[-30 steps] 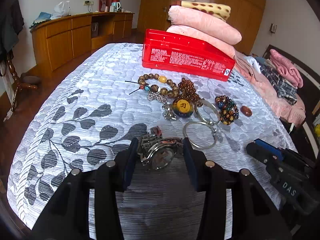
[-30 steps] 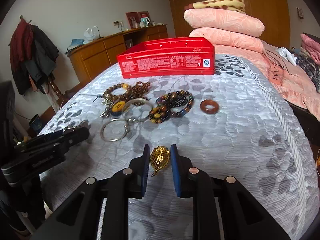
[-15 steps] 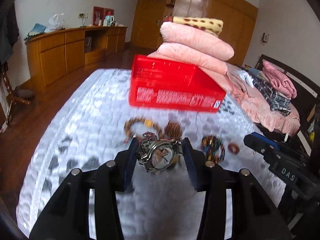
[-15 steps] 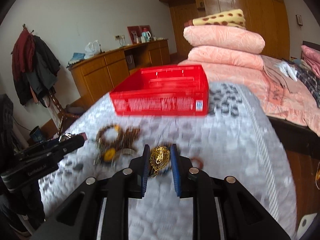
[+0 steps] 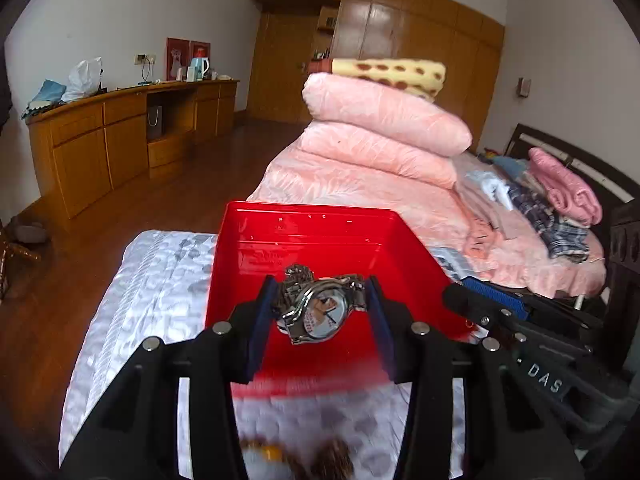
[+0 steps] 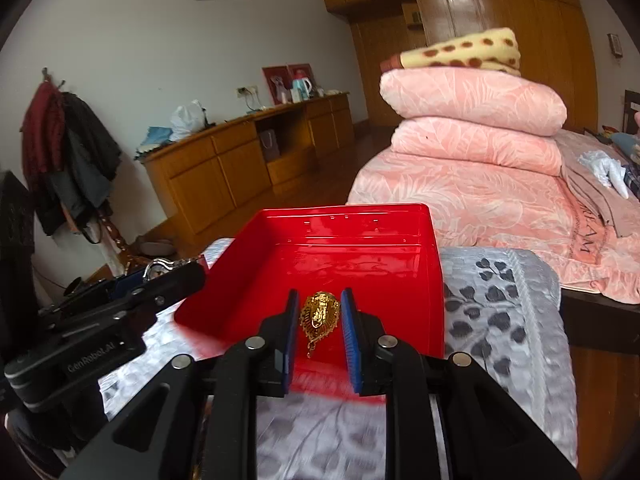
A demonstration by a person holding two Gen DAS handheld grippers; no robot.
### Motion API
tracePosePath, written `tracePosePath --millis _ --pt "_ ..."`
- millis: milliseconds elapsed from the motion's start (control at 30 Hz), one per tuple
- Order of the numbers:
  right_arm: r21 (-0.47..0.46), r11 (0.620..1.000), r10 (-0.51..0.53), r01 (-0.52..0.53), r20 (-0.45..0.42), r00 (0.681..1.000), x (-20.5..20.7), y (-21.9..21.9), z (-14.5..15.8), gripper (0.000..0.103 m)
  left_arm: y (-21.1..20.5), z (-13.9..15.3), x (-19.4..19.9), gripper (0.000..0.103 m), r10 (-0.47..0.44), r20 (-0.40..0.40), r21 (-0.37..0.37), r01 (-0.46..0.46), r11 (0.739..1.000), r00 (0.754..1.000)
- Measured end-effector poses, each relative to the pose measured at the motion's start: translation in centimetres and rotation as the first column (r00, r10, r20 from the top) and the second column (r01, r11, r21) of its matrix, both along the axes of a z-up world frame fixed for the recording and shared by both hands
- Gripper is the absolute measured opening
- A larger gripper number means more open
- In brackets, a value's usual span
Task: Organize jewelry
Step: 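Carry the gold pendant and silver watch into the red tin and release both, then withdraw both tools from the red tin back toward the jewelry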
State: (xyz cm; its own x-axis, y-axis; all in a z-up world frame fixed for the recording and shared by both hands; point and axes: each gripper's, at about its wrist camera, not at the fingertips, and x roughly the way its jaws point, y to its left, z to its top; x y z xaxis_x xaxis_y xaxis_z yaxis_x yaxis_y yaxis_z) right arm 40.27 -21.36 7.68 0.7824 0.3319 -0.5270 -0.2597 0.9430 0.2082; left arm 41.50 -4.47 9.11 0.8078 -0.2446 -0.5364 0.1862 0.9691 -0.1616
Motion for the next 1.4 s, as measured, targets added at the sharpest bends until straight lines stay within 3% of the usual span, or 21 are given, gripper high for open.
tracePosePath --millis 333,400,633,733,933,1200,1400 --pt "-0.014 1.0 -0.006 0.006 -0.069 0.998 4.6 0.0 -2.7 0.023 0.2 -3.8 4.7 0.046 0.023 -0.093 0.014 -0.022 1.0 0.995" --pt "-0.018 1.0 -0.012 0.011 -0.063 0.998 4.5 0.0 -2.8 0.025 0.2 -3.7 4.5 0.058 0.033 -0.077 0.03 -0.031 0.999 0.996" --pt "0.005 0.999 -0.032 0.032 -0.04 0.999 3.8 -0.9 -1.9 0.033 1.1 -2.2 3.5 0.064 0.04 -0.041 0.011 -0.04 0.999 0.998" --pt "0.018 0.999 -0.044 0.044 -0.01 0.999 2.3 -1.5 -1.0 0.045 2.0 -0.9 1.8 0.07 0.05 -0.006 -0.001 -0.05 0.999 0.999" --pt "0.027 0.998 -0.05 0.049 0.033 0.998 -1.7 -2.5 0.1 0.055 3.8 1.0 -3.3 0.082 0.067 0.068 0.044 -0.07 0.997 0.995" --pt "0.03 0.996 -0.083 0.082 0.062 0.995 -8.3 -3.6 -0.5 0.057 4.7 -0.1 -9.9 0.087 0.103 0.079 0.109 -0.111 0.988 0.992" --pt "0.022 0.995 -0.094 0.094 -0.017 0.995 -11.3 -3.9 -3.1 0.057 4.5 -2.1 -12.5 0.087 0.106 0.025 0.11 -0.108 0.988 0.994"
